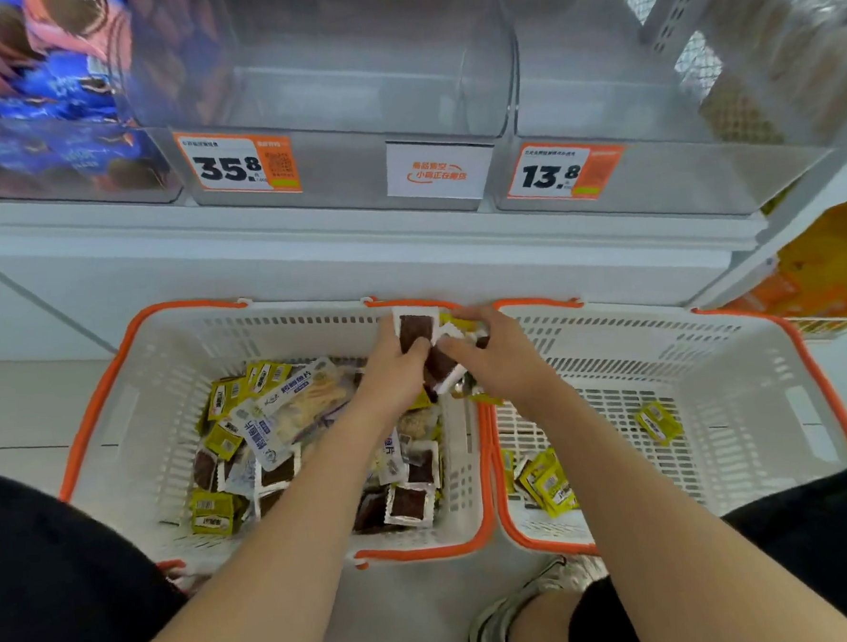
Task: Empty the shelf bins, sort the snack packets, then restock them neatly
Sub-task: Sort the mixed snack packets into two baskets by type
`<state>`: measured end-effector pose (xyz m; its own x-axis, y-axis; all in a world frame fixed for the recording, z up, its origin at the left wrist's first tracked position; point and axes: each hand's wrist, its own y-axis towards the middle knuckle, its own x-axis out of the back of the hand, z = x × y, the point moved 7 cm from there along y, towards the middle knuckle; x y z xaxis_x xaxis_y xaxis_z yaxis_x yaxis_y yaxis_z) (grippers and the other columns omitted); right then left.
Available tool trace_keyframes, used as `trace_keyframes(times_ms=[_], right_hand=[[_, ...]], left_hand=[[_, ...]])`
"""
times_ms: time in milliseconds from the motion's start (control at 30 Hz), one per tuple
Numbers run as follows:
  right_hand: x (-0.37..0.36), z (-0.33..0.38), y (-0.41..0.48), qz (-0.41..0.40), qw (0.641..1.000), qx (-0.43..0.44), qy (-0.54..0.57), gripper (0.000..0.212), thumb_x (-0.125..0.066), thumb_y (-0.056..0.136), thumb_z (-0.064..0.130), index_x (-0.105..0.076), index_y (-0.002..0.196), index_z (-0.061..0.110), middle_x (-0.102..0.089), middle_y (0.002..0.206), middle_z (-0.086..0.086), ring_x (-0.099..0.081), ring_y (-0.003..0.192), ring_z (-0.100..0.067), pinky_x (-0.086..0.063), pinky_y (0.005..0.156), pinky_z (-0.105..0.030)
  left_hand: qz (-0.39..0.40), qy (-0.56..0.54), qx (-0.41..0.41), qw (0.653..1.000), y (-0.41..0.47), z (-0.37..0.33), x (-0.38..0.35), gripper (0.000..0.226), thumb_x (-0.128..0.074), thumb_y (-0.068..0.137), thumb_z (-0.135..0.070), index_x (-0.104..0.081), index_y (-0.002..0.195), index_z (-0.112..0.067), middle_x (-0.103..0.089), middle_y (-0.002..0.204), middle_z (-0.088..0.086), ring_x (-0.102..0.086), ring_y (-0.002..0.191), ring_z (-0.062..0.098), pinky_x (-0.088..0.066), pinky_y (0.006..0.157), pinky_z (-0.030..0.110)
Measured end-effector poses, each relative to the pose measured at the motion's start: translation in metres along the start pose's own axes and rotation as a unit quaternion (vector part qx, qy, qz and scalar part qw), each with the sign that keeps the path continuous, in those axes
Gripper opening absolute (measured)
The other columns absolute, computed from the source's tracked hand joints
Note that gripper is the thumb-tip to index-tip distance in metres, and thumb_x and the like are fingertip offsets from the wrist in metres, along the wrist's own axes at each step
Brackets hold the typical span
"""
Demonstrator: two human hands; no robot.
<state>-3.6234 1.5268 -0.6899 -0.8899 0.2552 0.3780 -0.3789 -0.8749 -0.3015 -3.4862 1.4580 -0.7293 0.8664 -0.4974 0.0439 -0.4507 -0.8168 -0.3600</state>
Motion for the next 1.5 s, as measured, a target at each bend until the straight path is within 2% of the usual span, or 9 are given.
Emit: trace_keyframes(times_ms=[200, 333, 500, 700, 900, 1067, 1267, 1367, 1500], right_hand=[[0.079, -0.049, -0.028, 0.011, 0.980, -0.136, -0.147, 0.053, -0.084, 0.081, 0.026, -0.066, 0.130, 0.017, -0.070, 0.103, -0.006, -0.072, 0.087, -0.023, -0.058, 0.071, -0.036], [0.091, -0.083, -0.042, 0.052, 0.921, -0.179, -0.341, 0.044, -0.069, 0.093, 0.042, -0.065, 0.122, 0.009, -0.066, 0.122, -0.010, -0.065, 0.114, -0.032, -0.053, 0.082, -0.037], [0.035, -0.030, -0.031, -0.039, 0.947, 0.018, -0.319, 0.013, -0.058, 0.093, 0.016, -0.068, 0.095, 0.009, -0.069, 0.083, -0.005, -0.067, 0.078, -0.024, -0.055, 0.069, -0.035], [-0.063, -0.006, -0.023, 0.129, 0.914, 0.155, -0.353, 0.018, -0.053, 0.095, 0.011, -0.068, 0.105, 0.013, -0.058, 0.078, 0.006, -0.053, 0.067, -0.010, -0.048, 0.061, -0.032], [-0.113, -0.059, -0.014, 0.241, 0.820, 0.059, -0.517, 0.018, -0.058, 0.092, -0.004, -0.053, 0.089, 0.013, -0.055, 0.092, -0.008, -0.056, 0.074, -0.024, -0.049, 0.055, -0.035], [-0.143, -0.086, -0.014, 0.223, 0.829, 0.025, -0.512, 0.054, -0.058, 0.096, -0.004, -0.040, 0.146, 0.009, -0.051, 0.139, -0.014, -0.064, 0.109, -0.033, -0.051, 0.077, -0.036], [-0.167, -0.126, -0.023, 0.258, 0.829, -0.044, -0.494, 0.130, -0.091, 0.076, 0.022, 0.006, 0.163, 0.031, 0.010, 0.165, -0.031, -0.047, 0.133, -0.053, -0.056, 0.097, -0.051], [-0.168, -0.130, -0.010, 0.227, 0.830, -0.009, -0.510, 0.123, -0.081, 0.085, 0.010, 0.009, 0.161, 0.043, 0.010, 0.167, -0.026, -0.055, 0.124, -0.049, -0.057, 0.087, -0.048], [-0.161, -0.114, 0.013, 0.128, 0.855, 0.028, -0.501, 0.079, -0.069, 0.095, 0.016, -0.023, 0.155, 0.038, -0.035, 0.154, -0.019, -0.064, 0.107, -0.039, -0.047, 0.067, -0.040]], left_hand=[[0.206, 0.310, -0.039, 0.928, -0.029, -0.007, -0.071, 0.045, -0.040, 0.106, -0.029, -0.050, 0.149, -0.020, -0.048, 0.147, 0.002, -0.042, 0.141, 0.023, -0.035, 0.119, 0.044], [0.115, 0.367, -0.120, 0.915, -0.037, 0.013, -0.049, 0.022, -0.051, 0.104, -0.016, -0.062, 0.122, -0.023, -0.060, 0.117, -0.003, -0.059, 0.106, 0.017, -0.052, 0.090, 0.033], [0.115, 0.593, -0.097, 0.791, -0.037, 0.084, 0.001, 0.046, -0.061, 0.096, -0.016, -0.052, 0.140, -0.028, -0.052, 0.138, 0.001, -0.048, 0.133, 0.028, -0.047, 0.104, 0.045], [0.208, 0.731, -0.021, 0.649, -0.038, 0.146, 0.035, 0.100, -0.065, 0.098, -0.041, 0.011, 0.163, -0.044, 0.019, 0.173, 0.003, 0.008, 0.160, 0.038, -0.009, 0.124, 0.068], [0.163, 0.745, 0.002, 0.647, -0.019, 0.148, 0.072, 0.111, -0.055, 0.083, -0.083, 0.014, 0.162, -0.044, 0.023, 0.172, 0.003, 0.015, 0.160, 0.029, 0.004, 0.120, 0.074], [0.139, 0.774, 0.034, 0.617, -0.017, 0.148, 0.108, 0.144, -0.060, 0.059, -0.098, 0.024, 0.160, -0.040, 0.030, 0.169, 0.013, 0.018, 0.159, 0.035, 0.007, 0.117, 0.075], [0.143, 0.709, -0.068, 0.687, -0.026, 0.129, 0.090, 0.124, -0.084, 0.063, -0.071, -0.025, 0.160, -0.021, -0.028, 0.151, 0.006, -0.038, 0.137, 0.032, -0.045, 0.103, 0.047], [0.135, 0.697, -0.015, 0.704, -0.031, 0.132, 0.091, 0.095, -0.073, 0.067, -0.083, -0.049, 0.135, -0.020, -0.050, 0.126, 0.000, -0.059, 0.108, 0.024, -0.047, 0.072, 0.036], [0.040, 0.675, -0.060, 0.734, -0.037, 0.128, 0.095, 0.068, -0.050, 0.088, -0.079, -0.052, 0.124, -0.021, -0.056, 0.115, -0.002, -0.063, 0.100, 0.021, -0.050, 0.064, 0.034]])
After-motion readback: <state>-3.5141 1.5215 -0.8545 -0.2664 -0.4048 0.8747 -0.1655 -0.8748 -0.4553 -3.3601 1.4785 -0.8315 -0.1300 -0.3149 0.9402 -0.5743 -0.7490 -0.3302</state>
